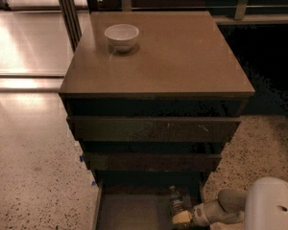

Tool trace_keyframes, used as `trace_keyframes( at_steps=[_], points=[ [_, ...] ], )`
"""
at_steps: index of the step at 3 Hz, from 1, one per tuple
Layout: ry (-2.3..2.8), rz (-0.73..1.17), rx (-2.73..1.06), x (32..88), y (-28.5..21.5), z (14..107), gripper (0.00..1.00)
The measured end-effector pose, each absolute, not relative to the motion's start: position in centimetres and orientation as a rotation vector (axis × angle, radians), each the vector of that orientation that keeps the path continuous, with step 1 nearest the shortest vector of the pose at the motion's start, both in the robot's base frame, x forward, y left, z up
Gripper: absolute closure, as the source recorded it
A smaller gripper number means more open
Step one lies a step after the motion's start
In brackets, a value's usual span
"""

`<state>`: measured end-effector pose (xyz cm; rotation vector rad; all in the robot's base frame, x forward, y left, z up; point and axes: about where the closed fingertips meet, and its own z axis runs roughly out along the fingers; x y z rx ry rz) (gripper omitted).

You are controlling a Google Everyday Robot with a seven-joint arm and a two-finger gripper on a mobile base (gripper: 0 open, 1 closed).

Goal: Place water bottle into bottom drawer

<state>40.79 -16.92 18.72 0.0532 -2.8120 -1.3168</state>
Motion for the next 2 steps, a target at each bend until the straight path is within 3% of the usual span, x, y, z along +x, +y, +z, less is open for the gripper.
trace_keyframes(
  at_steps=[2],
  points=[
    [-2.817,-1.182,0.036,44.3,-18.8,14.8,0.97]
  ],
)
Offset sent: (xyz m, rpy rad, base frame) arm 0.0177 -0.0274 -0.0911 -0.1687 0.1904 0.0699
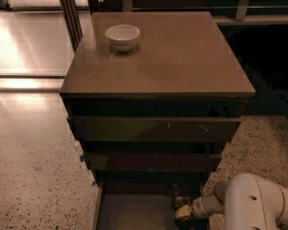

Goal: Place water bottle into bottom drawer

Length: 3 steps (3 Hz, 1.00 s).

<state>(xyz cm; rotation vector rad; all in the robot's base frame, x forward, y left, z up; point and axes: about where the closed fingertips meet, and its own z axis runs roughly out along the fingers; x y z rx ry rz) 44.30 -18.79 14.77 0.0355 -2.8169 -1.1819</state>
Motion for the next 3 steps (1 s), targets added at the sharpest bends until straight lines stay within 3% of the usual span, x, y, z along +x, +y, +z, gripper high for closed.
trace_keyframes(
  at_steps=[3],
  points=[
    [-2.764,-1.099,0.026,43.16,-18.93,12.04,0.27]
  ],
)
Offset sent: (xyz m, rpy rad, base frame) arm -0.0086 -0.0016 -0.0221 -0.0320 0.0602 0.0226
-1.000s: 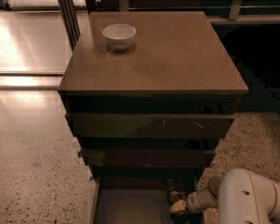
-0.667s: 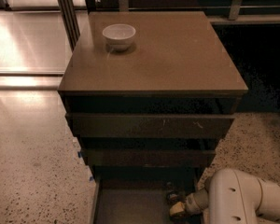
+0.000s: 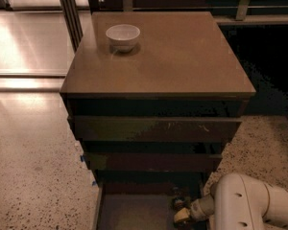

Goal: Place water bottle into bottom drawer

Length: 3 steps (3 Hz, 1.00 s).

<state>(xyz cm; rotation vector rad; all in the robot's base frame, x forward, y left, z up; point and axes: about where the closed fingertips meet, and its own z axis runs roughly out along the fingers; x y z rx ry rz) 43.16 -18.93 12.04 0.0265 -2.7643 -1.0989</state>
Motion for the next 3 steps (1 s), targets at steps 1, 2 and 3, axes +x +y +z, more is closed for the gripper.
trace_keyframes(
  at_steps=[1,2,3],
  points=[
    [-2.764,-1.099,0.026,43.16,-18.93,12.04,0.04],
    [-2.764,-1.099,0.026,43.15,-18.93,12.03,0.00],
    [-2.764,-1.099,0.026,43.15,-18.92,12.03,0.00]
  ],
)
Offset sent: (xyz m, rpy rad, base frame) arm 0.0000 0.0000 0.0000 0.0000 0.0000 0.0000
